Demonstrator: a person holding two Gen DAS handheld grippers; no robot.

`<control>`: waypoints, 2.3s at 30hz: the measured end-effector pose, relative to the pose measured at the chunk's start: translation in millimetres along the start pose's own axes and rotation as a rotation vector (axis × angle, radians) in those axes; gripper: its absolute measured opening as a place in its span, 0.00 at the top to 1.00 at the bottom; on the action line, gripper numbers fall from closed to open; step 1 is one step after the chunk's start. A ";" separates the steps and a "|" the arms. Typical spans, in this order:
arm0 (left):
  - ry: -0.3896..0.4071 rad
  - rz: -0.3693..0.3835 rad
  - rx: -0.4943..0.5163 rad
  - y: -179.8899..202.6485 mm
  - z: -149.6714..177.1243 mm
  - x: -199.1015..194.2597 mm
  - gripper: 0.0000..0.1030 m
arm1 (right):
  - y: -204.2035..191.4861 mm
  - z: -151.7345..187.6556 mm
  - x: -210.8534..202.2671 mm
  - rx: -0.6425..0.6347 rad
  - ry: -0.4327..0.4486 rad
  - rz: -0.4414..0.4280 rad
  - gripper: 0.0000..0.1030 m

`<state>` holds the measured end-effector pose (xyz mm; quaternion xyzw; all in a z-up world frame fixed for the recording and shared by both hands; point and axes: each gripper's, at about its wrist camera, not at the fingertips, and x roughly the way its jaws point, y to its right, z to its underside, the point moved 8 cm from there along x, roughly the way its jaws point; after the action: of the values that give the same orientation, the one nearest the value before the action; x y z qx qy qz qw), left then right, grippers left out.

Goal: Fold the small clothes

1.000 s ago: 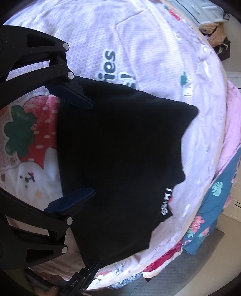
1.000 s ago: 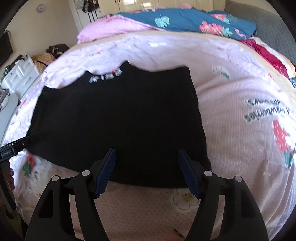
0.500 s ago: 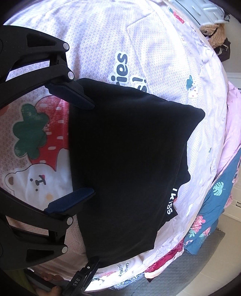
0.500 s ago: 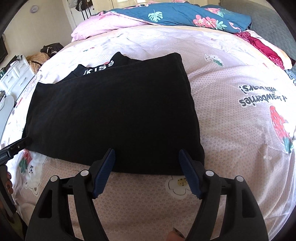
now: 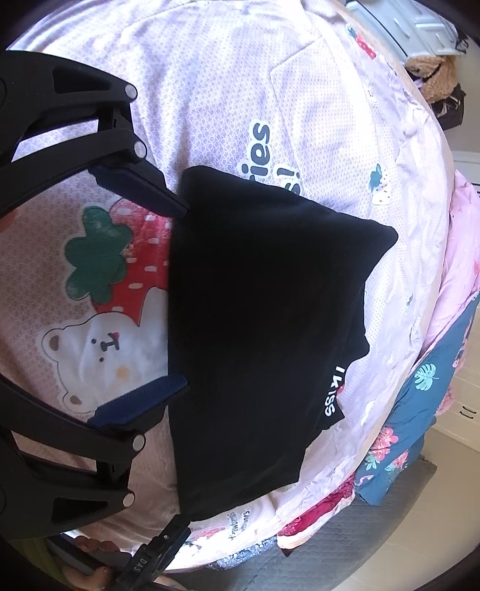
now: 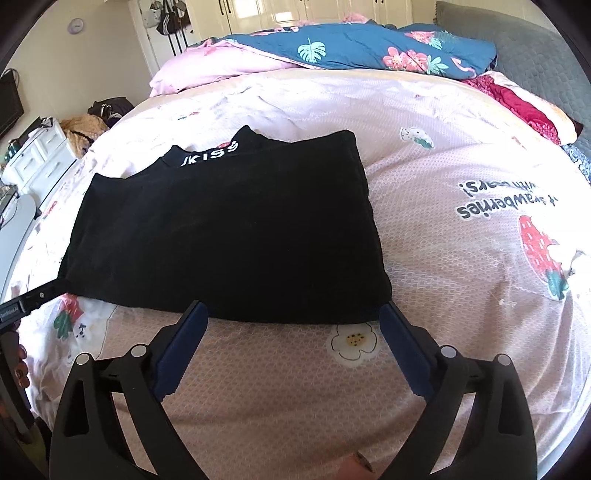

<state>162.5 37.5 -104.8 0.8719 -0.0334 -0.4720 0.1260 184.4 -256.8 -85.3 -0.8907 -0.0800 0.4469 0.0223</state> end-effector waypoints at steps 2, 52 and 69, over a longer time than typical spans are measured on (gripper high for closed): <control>0.005 -0.003 0.003 1.3 -0.4 -3.3 0.13 | -0.8 0.8 -4.1 -0.007 0.006 0.006 0.06; 0.110 -0.100 -0.110 -81.0 11.4 -77.4 0.09 | -203.7 12.9 -40.1 -0.392 0.071 -0.128 0.04; 0.096 -0.163 -0.185 -118.8 -9.7 -66.4 0.09 | -254.7 32.9 -16.1 -0.525 0.053 -0.149 0.04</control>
<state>126.6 165.8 -75.6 0.8780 0.0874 -0.4395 0.1684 117.4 -9.2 -63.9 -0.8690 -0.2577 0.3848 -0.1744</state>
